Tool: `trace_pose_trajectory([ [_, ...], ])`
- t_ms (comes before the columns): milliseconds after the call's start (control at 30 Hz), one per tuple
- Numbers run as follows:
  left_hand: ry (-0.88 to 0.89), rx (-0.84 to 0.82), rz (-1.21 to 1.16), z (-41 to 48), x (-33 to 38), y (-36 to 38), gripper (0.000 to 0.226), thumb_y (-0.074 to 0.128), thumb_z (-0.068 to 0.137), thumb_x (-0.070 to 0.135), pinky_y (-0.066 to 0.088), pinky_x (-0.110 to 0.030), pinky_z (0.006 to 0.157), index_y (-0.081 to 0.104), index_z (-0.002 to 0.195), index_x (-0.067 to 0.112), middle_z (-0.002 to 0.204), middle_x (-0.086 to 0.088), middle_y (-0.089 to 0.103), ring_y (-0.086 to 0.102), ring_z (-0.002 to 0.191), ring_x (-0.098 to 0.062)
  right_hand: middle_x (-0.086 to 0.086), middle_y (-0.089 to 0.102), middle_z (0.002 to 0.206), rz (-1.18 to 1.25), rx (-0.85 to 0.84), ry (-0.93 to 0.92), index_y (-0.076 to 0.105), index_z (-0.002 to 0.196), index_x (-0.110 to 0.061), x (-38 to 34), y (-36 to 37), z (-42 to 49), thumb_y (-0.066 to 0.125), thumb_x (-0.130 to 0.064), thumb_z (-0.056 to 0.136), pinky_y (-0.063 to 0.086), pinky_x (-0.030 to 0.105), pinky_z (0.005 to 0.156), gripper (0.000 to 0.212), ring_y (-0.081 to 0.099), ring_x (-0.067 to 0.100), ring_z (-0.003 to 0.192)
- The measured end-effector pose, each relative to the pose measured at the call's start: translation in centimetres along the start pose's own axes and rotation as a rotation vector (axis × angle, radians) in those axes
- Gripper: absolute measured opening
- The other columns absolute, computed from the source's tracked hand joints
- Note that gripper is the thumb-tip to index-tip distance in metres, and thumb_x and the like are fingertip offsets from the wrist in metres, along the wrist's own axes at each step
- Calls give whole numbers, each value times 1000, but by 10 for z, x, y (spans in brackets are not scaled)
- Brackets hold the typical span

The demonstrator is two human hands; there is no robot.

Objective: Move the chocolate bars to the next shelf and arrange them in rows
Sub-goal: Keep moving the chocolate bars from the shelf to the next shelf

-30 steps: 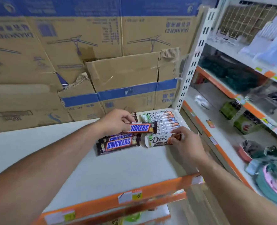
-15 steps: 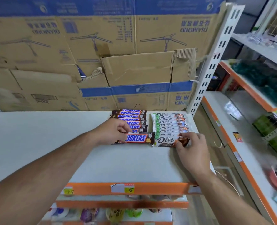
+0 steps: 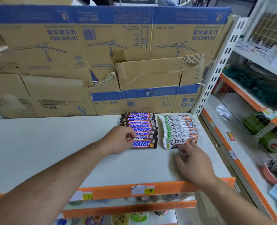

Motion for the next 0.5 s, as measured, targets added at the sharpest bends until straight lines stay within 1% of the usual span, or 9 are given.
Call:
trace_pose_trajectory([
  [67,79,39,185,-2,-2,4,18,66,85,20,53,-27,81,66,103,26,111,8,62,58,96,-9,-6,59,82,-105,-45,-166,64,80,-24,-23,16,-11,58,-39,79,47,33,63,16,59,23,79],
  [100,125,60,276,-3,-2,6,20,64,87,24,51,-27,83,64,106,27,114,8,58,54,100,-10,-6,61,83,-160,-53,-190,65,80,-24,-31,22,-14,56,-42,79,47,34,64,20,59,23,82],
  [167,210,103,381,-6,-2,9,28,61,89,33,47,-28,89,60,117,27,119,8,53,48,109,-12,-7,61,85,-225,-40,-162,66,83,-25,-40,27,-14,54,-48,79,46,34,66,26,57,22,87],
  [233,290,140,415,-9,-2,10,36,58,90,39,44,-29,93,57,125,29,121,7,52,44,114,-13,-8,60,85,-237,-31,-120,65,84,-27,-42,27,-15,54,-50,79,45,33,66,26,56,21,87],
  [300,345,144,430,-10,-2,10,37,56,92,40,42,-29,94,57,128,30,121,6,53,44,114,-15,-9,60,89,-232,-43,-105,64,86,-28,-43,26,-17,53,-50,81,45,33,69,26,55,19,89],
  [500,386,139,403,-10,-7,11,36,50,97,36,36,-26,93,58,131,29,118,6,53,42,111,-16,-11,60,91,-239,-22,-87,65,89,-30,-48,24,-18,51,-50,82,45,33,72,26,54,17,89],
])
Point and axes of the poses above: each hand's wrist, its own z-axis towards the middle knuckle, its own y-axis out of the palm, x = y × z, the point moved 4 cm from there along z, towards the middle knuckle
